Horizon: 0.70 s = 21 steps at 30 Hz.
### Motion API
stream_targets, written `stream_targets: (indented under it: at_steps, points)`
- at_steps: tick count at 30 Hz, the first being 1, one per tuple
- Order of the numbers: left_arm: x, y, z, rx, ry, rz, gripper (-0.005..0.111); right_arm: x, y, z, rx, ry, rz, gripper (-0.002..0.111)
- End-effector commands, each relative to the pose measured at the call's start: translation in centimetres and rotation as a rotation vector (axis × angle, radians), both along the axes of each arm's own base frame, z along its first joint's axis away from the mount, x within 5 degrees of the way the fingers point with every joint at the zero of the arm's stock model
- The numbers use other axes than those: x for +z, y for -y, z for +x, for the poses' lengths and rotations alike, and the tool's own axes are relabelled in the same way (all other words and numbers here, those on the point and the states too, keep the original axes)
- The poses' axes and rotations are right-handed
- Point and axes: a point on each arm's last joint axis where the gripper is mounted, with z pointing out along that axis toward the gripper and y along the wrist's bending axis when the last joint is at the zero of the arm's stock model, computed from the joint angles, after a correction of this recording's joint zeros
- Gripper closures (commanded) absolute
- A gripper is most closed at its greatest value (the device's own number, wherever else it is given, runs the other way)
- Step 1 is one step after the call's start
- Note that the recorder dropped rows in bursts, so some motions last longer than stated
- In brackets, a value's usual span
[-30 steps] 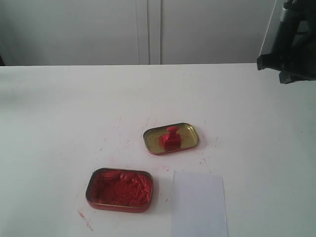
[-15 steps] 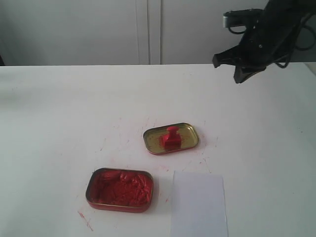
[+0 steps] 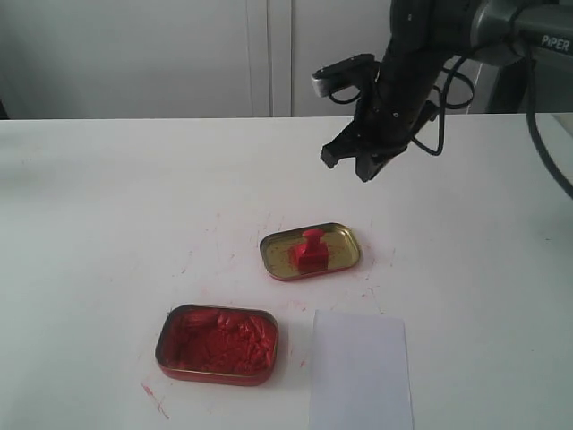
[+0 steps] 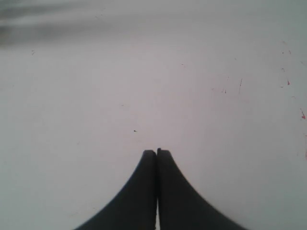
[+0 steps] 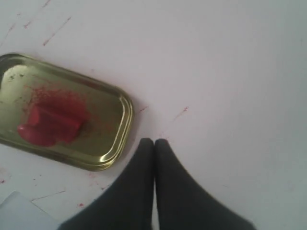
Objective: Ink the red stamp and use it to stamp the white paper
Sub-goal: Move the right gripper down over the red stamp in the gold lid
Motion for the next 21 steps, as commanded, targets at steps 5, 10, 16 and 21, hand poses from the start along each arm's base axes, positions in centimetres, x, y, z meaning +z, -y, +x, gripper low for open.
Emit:
stream_targets:
  at_steps: [5, 10, 16, 21]
  points:
    - [-0.1, 0.0, 0.0, -0.007, 0.001, -0.003, 0.107, 0.3, -2.9, -1.1, 0.31, 0.032, -0.041, 0.108]
    - [-0.1, 0.0, 0.0, -0.007, 0.001, -0.003, 0.107, 0.2, -4.0, -2.1, 0.594, 0.025, -0.041, 0.108]
    - [-0.1, 0.0, 0.0, -0.007, 0.001, -0.003, 0.107, -0.1, -4.5, -2.3, 0.82, 0.056, -0.058, 0.108]
    - [-0.1, 0.0, 0.0, -0.007, 0.001, -0.003, 0.107, -1.4, -5.1, -3.3, 1.152, 0.066, -0.103, 0.107]
